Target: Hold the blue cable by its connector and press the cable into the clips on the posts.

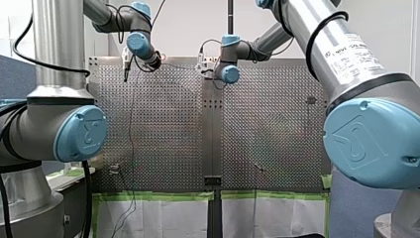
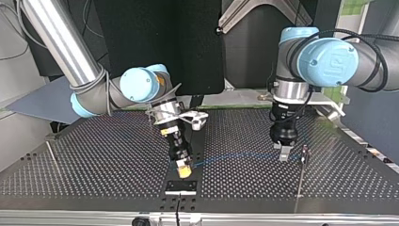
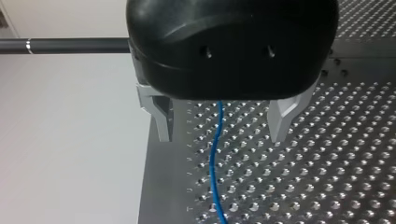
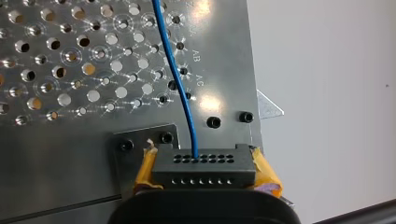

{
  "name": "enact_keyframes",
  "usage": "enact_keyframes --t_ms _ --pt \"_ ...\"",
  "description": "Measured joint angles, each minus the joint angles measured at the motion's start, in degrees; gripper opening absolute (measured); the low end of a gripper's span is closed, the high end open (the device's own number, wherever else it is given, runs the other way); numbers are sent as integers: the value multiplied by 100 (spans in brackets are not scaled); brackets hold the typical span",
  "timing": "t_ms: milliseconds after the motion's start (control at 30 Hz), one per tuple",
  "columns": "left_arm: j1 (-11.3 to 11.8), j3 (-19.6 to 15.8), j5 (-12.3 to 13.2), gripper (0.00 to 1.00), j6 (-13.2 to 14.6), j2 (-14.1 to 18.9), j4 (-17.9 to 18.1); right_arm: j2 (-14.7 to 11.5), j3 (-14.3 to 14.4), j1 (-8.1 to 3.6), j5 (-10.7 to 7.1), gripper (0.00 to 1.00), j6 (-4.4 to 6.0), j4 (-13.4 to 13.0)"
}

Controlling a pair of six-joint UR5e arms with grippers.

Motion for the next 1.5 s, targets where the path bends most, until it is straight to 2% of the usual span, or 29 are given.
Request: enact_keyframes --t_ms 233,567,1100,1133,1167,1200,1233,1267,1400,1500 --pt "-99 188 -109 100 -37 -225 90 2 1 -2 0 0 0 -4" --pt "-239 627 -432 100 -64 -641 110 10 1 -7 -5 0 0 -5" --pt "-254 708 -555 100 -30 -689 114 29 1 -10 -8 0 -1 1" --pt "-256 707 -561 94 -28 -689 116 30 1 -9 -9 0 0 3" --pt "-259 706 -575 71 -24 -690 118 31 1 -8 -10 0 0 4" --pt "-261 705 -592 71 -20 -690 119 31 1 -8 -11 0 0 6" --pt "-263 705 -615 15 -16 -690 121 31 1 -7 -11 0 0 7" --pt "-266 704 -654 0 -6 -689 123 31 0 -6 -12 0 0 8" --pt "-284 694 -798 0 69 -688 140 32 1 -3 -16 0 0 14" --pt "-308 637 -811 0 156 -685 224 33 1 -3 -17 0 -1 17"
